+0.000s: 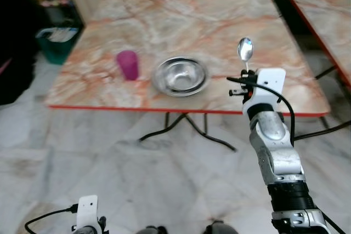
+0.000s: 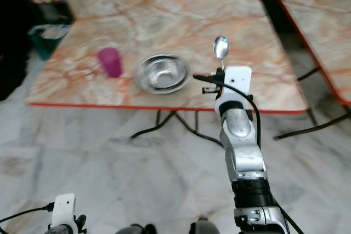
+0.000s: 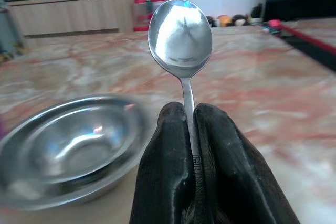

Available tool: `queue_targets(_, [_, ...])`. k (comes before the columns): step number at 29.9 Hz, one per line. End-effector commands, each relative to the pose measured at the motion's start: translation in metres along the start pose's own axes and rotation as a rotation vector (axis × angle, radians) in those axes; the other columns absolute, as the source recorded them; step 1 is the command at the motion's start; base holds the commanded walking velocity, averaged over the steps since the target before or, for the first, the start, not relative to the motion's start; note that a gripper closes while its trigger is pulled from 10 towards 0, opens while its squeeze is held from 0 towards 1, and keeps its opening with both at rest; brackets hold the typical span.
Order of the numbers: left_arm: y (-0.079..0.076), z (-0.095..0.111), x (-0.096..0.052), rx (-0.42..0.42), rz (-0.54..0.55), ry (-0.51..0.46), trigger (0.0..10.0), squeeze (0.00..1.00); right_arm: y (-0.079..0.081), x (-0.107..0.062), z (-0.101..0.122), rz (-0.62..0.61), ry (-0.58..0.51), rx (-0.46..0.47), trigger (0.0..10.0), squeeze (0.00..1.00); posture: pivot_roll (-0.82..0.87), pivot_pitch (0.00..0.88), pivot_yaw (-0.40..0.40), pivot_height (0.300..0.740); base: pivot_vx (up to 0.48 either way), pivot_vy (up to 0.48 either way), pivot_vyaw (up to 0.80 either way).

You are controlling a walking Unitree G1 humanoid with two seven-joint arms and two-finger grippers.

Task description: Setting the table

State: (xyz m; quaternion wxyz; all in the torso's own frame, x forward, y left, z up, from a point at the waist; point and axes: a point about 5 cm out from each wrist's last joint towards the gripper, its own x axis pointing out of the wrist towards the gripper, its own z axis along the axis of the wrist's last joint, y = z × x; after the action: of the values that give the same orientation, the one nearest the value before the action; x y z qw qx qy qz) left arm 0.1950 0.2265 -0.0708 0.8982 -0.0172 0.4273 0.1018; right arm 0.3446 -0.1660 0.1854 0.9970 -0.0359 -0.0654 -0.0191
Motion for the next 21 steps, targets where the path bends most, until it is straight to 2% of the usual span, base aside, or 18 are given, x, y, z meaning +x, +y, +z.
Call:
queue_targets(1, [0.0016, -0.0069, -0.0015, -0.023, 0.003, 0.012, 10.0, 0.0, -0.0018, -0.0008, 0.0011, -0.01, -0.01, 0.001, 10.0, 0.0, -0.06, 0.152, 0.059, 0.74, 0.0, 0.0, 0.0])
queue_targets(10, [0.0016, -0.0049, -0.0009, -0.014, 0.009, 0.012, 10.0, 0.0, 0.0001, -0.0003, 0.0008, -0.005, -0.008, 0.004, 10.0, 0.0, -0.06, 0.16, 0.06, 0.74, 0.0, 0.0, 0.0])
queue_targets(18, [-0.0001, -0.0038, -0.0006, -0.017, 0.005, 0.009, 10.0, 0.0, -0.0058, 0.0003, -0.0052, -0.033, 0.032, -0.004, 10.0, 0.0, -0.05, 0.172, 0.058, 0.74, 0.0, 0.0, 0.0])
queue_targets(21, [-0.0005, -0.0041, -0.0006, -0.019, 0.005, 0.01, 10.0, 0.0, -0.0061, 0.0012, -0.0057, -0.031, 0.038, -0.008, 10.0, 0.0, -0.05, 0.176, 0.058, 0.74, 0.0, 0.0, -0.71])
